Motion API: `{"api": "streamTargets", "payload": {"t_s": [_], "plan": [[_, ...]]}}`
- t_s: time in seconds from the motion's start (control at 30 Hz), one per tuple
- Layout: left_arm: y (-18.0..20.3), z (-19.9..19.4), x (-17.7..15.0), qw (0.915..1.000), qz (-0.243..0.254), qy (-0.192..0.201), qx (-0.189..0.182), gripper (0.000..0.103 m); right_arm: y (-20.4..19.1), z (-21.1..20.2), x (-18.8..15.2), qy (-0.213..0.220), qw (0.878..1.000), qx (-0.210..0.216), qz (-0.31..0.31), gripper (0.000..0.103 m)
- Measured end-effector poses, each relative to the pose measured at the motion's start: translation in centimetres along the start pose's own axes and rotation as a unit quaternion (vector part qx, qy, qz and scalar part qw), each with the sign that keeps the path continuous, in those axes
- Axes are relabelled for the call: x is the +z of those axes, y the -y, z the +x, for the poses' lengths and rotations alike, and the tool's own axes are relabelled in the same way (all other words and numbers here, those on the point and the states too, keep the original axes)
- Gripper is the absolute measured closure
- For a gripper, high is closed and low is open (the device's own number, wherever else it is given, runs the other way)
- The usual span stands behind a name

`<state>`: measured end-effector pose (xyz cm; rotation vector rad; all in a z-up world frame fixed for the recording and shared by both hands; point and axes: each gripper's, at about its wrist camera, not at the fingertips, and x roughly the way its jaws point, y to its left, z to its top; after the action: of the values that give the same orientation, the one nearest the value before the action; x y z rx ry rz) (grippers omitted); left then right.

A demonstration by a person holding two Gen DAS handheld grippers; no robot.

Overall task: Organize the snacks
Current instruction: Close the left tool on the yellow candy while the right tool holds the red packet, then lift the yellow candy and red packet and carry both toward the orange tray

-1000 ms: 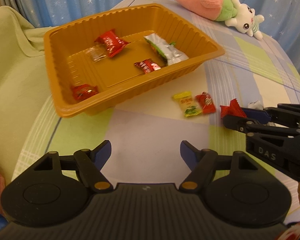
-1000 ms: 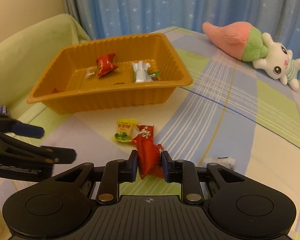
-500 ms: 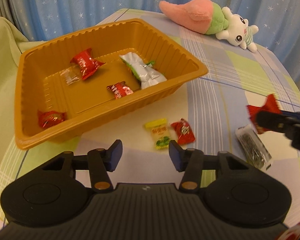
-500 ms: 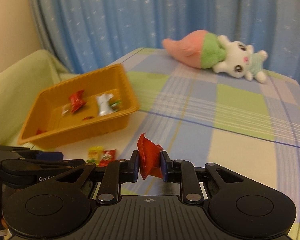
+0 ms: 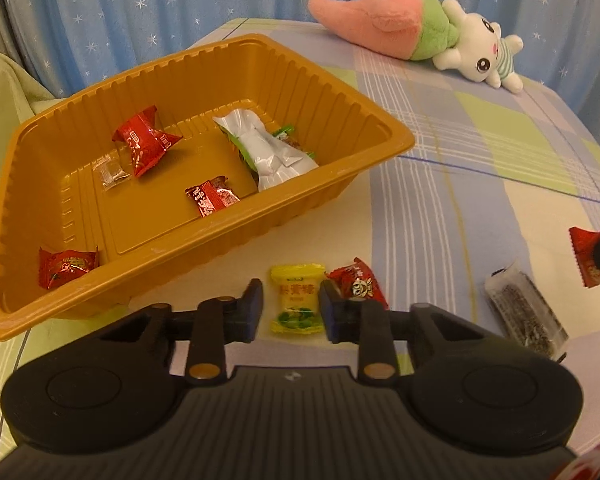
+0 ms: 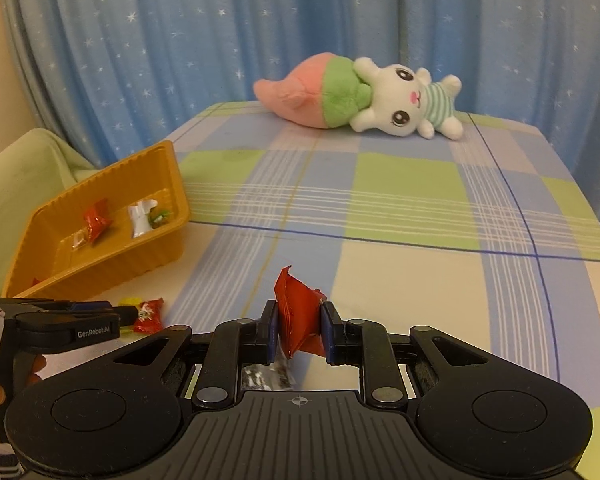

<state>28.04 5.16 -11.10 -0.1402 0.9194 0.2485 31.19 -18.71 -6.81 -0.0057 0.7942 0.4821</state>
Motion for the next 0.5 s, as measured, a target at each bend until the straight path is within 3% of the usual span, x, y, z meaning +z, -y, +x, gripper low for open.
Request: {"api": "streamTargets", "payload": {"t_s": [0.5], "plan": [[-3.4, -4.1, -4.7, 0.9994, 0.024, -0.025, -0.007, 0.084, 0.1, -0.3, -1.2, -0.017, 0.999, 0.027, -0.001, 0.081]]}}
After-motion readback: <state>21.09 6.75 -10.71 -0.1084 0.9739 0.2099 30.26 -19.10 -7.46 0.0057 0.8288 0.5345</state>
